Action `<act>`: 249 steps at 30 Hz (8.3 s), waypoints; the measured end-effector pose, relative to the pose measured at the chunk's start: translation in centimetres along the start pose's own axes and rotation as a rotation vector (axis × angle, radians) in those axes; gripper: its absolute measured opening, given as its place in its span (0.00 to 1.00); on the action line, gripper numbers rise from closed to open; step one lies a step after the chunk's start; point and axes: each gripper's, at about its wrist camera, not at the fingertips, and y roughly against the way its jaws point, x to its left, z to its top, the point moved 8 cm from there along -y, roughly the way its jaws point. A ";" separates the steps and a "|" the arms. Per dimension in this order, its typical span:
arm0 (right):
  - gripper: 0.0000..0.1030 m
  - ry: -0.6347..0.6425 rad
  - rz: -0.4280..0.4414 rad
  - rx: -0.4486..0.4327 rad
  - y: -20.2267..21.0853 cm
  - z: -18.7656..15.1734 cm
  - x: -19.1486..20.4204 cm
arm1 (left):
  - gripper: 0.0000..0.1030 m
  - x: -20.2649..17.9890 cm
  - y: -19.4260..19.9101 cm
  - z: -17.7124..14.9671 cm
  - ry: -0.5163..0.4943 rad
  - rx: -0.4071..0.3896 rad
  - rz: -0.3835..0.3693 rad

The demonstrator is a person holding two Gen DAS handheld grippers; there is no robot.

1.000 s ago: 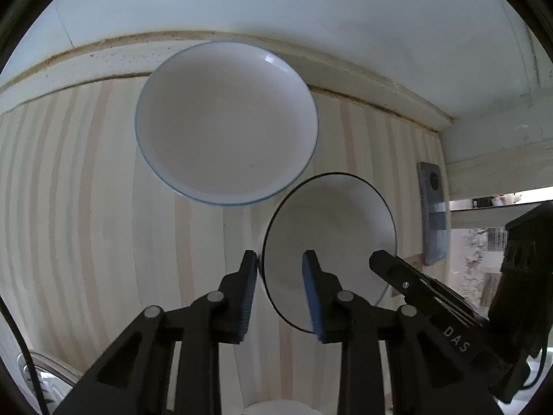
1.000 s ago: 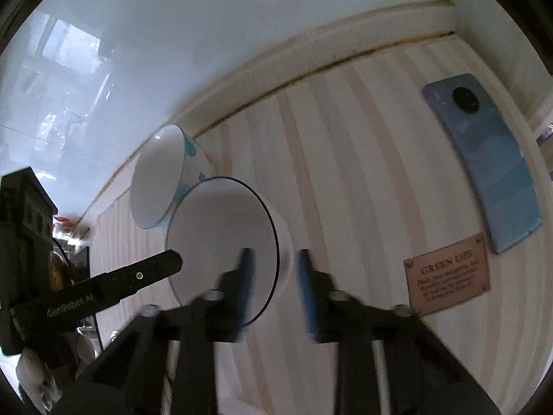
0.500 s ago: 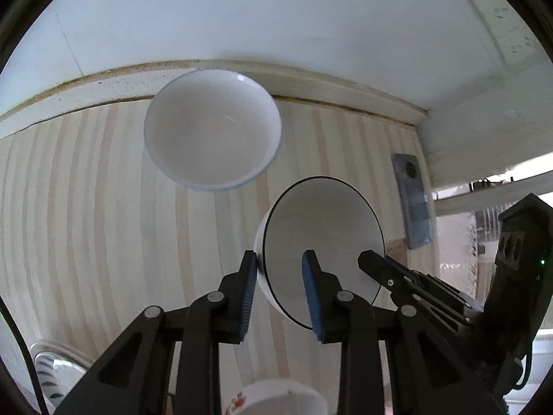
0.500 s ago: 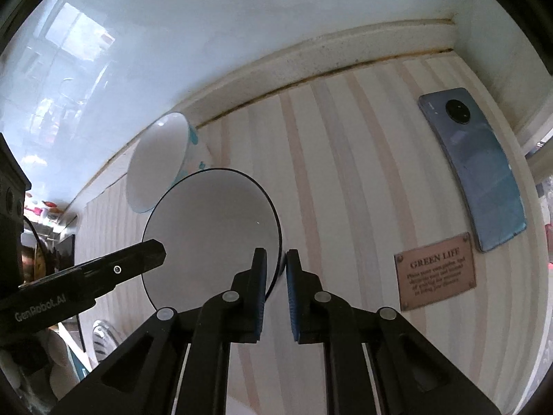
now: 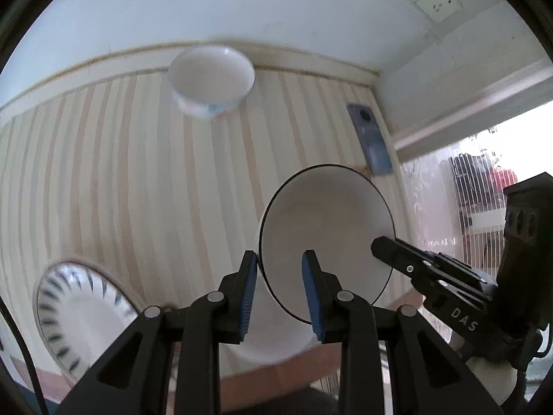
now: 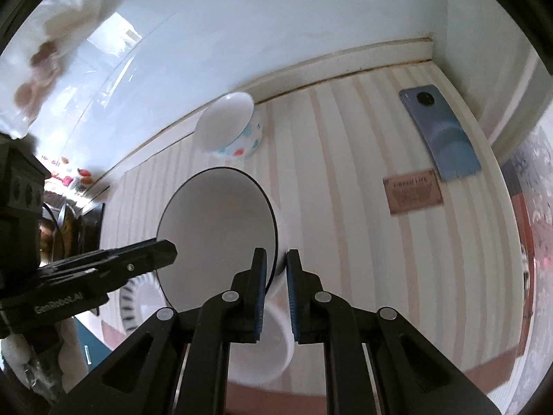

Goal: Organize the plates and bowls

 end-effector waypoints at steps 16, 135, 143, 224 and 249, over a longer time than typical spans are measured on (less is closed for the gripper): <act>0.13 -0.056 0.008 0.123 -2.9 -9.2 -0.9 | 0.23 1.4 -3.3 -6.2 -0.064 0.119 0.077; 0.15 0.078 0.030 -0.015 5.0 -3.7 2.5 | 0.25 -2.9 3.3 -4.2 0.056 -0.083 0.023; 0.15 0.051 0.027 0.035 2.2 -6.9 1.5 | 0.25 -1.6 -0.3 -6.9 0.052 -0.012 0.070; 0.67 0.105 -0.185 -0.079 12.1 -12.7 4.2 | 0.39 -2.4 4.7 -11.3 -0.021 -0.004 0.065; 0.78 -0.267 0.295 0.244 -7.9 -11.1 -3.0 | 0.42 3.1 -8.6 -5.1 0.202 0.252 -0.088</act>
